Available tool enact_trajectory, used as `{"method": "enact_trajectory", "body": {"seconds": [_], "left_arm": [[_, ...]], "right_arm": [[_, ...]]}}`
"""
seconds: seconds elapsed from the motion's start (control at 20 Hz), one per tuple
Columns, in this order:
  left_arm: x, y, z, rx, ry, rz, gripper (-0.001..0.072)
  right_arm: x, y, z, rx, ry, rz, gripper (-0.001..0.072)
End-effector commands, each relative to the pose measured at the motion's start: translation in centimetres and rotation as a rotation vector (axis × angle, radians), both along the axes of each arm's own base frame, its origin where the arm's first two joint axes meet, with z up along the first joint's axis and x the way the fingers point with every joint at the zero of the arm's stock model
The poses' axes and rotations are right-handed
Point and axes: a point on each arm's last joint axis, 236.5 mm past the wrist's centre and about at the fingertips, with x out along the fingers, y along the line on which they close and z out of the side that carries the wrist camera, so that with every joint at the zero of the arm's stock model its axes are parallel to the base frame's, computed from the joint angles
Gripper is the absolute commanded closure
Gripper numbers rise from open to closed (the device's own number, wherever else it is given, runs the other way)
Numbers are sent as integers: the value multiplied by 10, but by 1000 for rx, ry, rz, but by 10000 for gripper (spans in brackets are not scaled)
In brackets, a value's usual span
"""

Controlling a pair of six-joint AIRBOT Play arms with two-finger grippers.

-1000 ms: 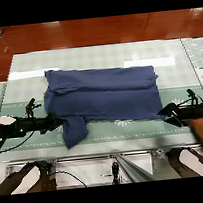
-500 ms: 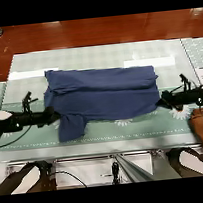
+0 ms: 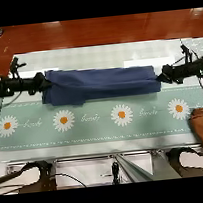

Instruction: Fold the shirts.

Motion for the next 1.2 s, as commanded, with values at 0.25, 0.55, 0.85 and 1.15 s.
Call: {"method": "enact_trajectory", "body": {"seconds": [0.25,0.55,0.85,1.15], "left_arm": [[82,5,-30,-70,90,0,689],[80,7,-59,-81,147,-4,366],[27,106,-29,138,373,-47,12],[17,108,22,237,144,-14,13]], "right_arm": [[82,-2,-10,84,-32,-36,687],[111,3,-34,83,-55,-93,576],[65,-66,-32,13,100,-89,80],[41,-79,-60,77,183,-110,82]]}}
